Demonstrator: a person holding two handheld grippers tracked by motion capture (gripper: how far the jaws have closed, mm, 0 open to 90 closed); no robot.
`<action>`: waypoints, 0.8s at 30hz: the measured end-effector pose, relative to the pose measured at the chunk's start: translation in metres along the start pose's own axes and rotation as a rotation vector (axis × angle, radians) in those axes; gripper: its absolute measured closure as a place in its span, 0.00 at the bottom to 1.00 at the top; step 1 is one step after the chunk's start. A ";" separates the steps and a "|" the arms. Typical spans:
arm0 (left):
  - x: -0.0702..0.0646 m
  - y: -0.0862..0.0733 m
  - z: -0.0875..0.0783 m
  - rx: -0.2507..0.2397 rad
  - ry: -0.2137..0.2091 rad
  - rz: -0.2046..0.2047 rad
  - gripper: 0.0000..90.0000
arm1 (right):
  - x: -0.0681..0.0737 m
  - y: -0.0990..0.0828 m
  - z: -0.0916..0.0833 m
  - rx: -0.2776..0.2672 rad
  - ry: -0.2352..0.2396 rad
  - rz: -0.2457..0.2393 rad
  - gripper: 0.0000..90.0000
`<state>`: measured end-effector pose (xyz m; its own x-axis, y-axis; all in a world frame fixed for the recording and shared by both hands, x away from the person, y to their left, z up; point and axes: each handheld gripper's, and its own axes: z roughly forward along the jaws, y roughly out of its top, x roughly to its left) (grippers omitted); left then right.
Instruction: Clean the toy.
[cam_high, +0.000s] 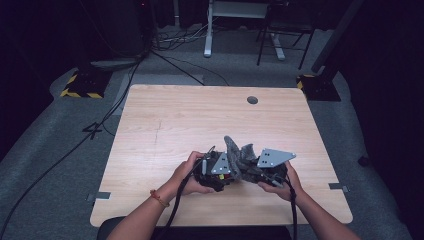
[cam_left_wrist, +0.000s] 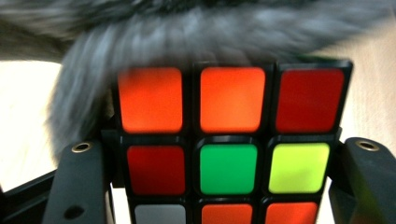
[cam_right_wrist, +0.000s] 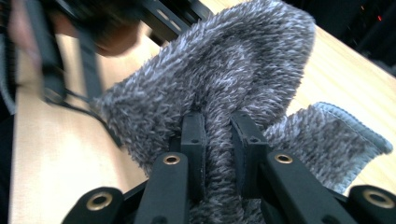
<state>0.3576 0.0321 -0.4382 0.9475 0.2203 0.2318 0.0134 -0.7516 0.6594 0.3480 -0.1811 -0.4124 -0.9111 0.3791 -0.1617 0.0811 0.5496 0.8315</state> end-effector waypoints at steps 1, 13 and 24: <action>-0.001 0.001 0.003 0.014 -0.001 0.005 0.37 | 0.003 0.002 0.000 0.000 0.007 -0.014 0.86; 0.004 -0.002 -0.004 -0.037 -0.002 -0.038 0.37 | -0.011 -0.007 0.001 -0.003 -0.036 0.051 0.85; 0.006 -0.002 -0.015 -0.137 -0.012 -0.050 0.37 | -0.034 -0.028 0.006 -0.017 0.056 0.200 0.85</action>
<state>0.3582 0.0445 -0.4275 0.9506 0.2467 0.1883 0.0172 -0.6476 0.7618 0.3791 -0.2047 -0.4337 -0.8986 0.4372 0.0374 0.2565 0.4544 0.8531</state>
